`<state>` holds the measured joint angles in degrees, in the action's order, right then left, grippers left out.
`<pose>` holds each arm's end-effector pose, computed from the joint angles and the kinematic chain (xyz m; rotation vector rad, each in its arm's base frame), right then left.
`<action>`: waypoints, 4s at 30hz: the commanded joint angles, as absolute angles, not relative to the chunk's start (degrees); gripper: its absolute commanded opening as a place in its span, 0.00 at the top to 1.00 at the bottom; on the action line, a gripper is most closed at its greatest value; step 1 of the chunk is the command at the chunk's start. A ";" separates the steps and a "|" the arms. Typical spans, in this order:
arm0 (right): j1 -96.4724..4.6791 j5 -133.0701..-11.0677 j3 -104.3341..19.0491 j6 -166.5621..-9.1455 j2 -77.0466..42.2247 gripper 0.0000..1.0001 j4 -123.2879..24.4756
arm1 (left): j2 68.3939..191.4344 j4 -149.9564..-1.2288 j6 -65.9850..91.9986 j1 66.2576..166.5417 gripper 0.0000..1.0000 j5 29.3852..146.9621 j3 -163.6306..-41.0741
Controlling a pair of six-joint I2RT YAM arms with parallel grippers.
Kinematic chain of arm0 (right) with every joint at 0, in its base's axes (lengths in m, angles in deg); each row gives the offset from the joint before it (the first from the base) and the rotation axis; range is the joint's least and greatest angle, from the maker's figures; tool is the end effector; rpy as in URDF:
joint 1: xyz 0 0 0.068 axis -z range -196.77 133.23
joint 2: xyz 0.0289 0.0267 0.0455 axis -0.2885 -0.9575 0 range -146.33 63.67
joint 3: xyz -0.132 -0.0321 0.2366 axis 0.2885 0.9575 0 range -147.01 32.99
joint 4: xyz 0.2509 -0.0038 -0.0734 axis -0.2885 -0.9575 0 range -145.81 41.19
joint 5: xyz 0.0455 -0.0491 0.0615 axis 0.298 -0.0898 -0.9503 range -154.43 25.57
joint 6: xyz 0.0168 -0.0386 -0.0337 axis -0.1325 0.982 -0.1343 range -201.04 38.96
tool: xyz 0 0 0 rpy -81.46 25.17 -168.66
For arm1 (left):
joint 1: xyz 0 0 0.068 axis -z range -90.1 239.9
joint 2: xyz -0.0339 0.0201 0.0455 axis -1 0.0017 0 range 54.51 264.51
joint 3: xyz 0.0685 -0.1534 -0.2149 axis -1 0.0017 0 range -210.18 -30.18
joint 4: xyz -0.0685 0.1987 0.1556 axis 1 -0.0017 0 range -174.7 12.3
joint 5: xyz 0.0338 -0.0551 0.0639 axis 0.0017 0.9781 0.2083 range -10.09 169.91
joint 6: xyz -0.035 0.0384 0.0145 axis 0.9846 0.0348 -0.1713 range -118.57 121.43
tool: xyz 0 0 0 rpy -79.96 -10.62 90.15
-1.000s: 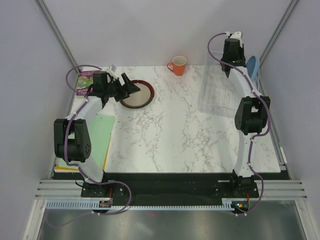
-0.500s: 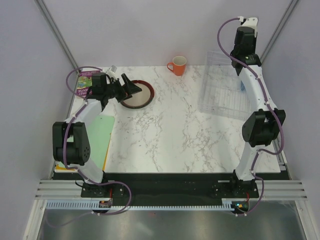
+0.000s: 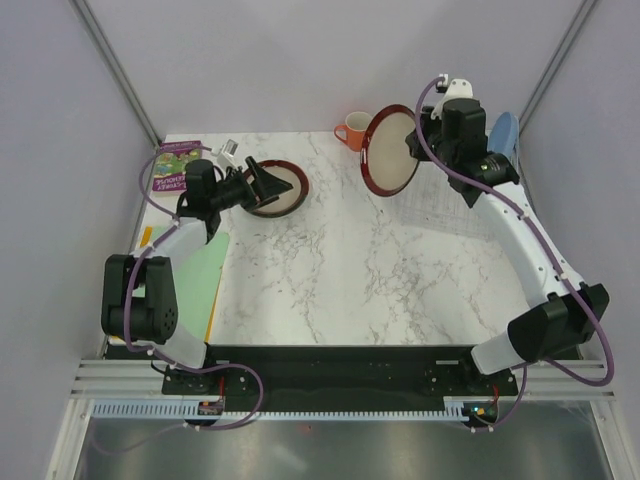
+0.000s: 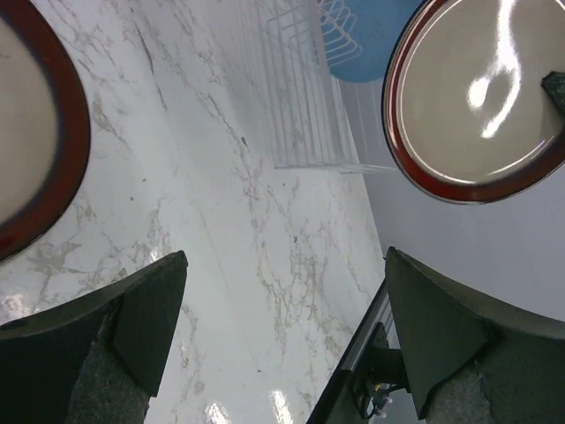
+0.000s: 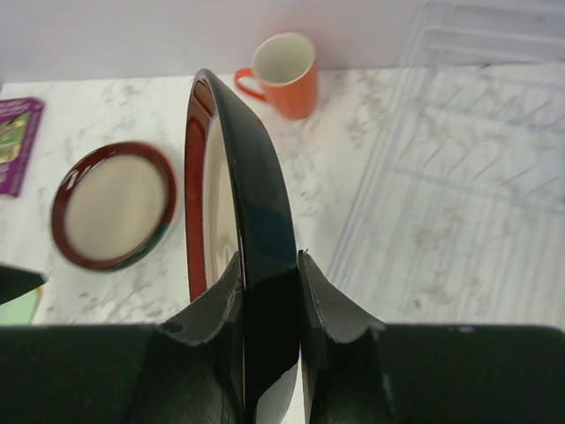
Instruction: Unload the plates from the dish rack
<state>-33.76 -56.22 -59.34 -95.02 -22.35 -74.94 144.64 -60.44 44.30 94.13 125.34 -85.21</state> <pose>0.3279 0.0948 0.4264 0.0463 1.9189 0.2269 0.3471 -0.0509 0.2553 -0.0823 1.9950 -1.2890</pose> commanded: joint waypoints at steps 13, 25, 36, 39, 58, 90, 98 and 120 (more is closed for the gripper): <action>-36.98 -77.34 -44.53 -118.30 -9.02 1.00 -54.27 | 144.59 -37.28 55.92 102.73 0.00 125.53 -81.07; -42.08 -80.95 -39.52 -124.46 -10.25 1.00 -46.88 | 149.78 -28.13 62.24 107.21 0.07 125.18 -83.09; -42.52 -78.49 -38.90 -122.53 -9.28 0.61 -48.72 | 147.94 -37.16 56.02 107.13 0.98 122.64 -85.02; -42.43 -76.21 -39.25 -121.47 -9.02 0.41 -51.27 | 146.10 -45.60 50.48 106.95 0.98 120.09 -86.60; -39.80 -53.36 -43.92 -104.95 -4.09 0.02 -67.27 | 156.80 -67.85 38.69 86.21 0.98 118.76 -105.67; -26.96 -33.67 -52.34 -89.75 -11.47 0.02 -74.30 | 168.94 -73.38 34.84 84.01 0.00 117.45 -104.45; -26.35 -24.63 -55.42 -84.12 -16.22 0.02 -73.51 | 165.78 -80.16 31.31 83.92 0.00 112.53 -104.02; -17.65 -18.28 -67.90 -77.97 -33.70 0.02 -69.47 | 157.09 -98.17 20.06 84.71 0.00 97.84 -106.74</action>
